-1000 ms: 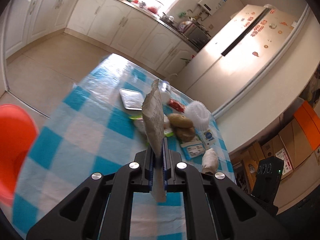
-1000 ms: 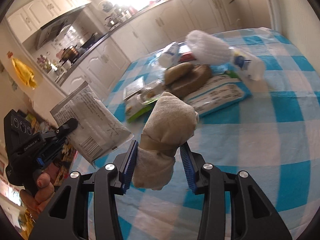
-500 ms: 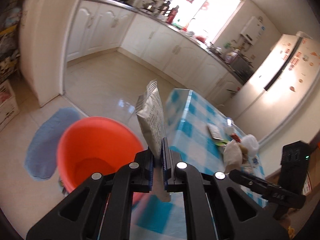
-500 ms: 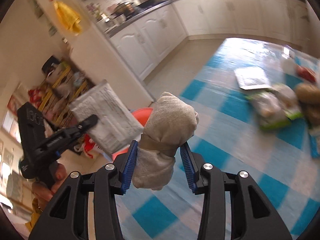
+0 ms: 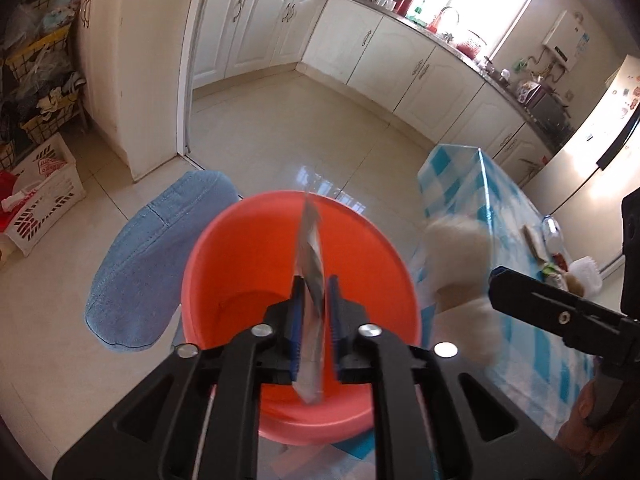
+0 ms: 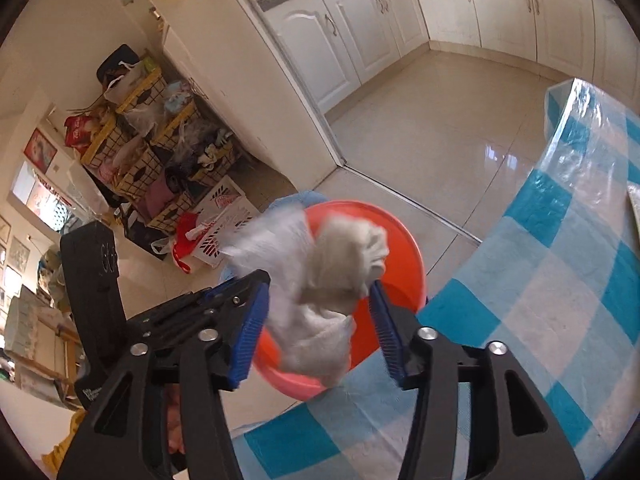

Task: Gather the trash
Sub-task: 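Carry the paper bag and cloth to the orange bucket and release both, then return both open tools to the table over the remaining trash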

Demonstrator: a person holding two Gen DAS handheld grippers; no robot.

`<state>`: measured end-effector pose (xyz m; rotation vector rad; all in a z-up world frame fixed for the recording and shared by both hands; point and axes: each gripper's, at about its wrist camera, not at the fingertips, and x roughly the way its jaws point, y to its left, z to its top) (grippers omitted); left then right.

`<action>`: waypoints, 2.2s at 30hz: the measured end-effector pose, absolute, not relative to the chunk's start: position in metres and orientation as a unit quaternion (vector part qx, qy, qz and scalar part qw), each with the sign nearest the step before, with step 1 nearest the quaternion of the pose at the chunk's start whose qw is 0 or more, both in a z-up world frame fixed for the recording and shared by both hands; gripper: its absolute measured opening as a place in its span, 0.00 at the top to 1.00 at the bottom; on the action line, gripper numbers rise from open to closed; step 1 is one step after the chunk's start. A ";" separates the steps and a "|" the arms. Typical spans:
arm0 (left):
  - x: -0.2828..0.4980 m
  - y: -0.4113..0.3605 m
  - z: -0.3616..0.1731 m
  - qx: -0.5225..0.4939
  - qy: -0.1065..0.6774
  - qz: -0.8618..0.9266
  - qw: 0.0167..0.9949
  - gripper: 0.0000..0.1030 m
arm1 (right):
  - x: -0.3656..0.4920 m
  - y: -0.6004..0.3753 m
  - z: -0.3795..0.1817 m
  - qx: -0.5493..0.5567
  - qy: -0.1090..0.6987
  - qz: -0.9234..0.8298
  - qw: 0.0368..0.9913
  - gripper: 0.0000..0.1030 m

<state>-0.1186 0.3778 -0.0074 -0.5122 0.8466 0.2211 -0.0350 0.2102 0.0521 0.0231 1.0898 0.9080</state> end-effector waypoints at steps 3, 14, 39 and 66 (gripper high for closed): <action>-0.119 0.381 -0.010 -0.229 0.408 0.135 0.873 0.42 | -0.032 0.202 0.051 0.032 0.499 0.417 0.759 0.28; -0.149 0.348 0.044 -0.129 0.309 0.148 0.930 0.20 | -0.056 0.084 0.079 0.071 0.441 0.327 0.833 0.19; -0.013 0.114 0.143 -0.032 0.346 -0.156 0.924 0.17 | -0.069 -0.218 0.089 0.144 0.362 0.086 0.917 0.14; 0.192 -0.003 0.047 0.019 0.463 -0.200 0.864 0.18 | 0.062 -0.164 0.066 0.013 0.365 0.154 0.918 0.27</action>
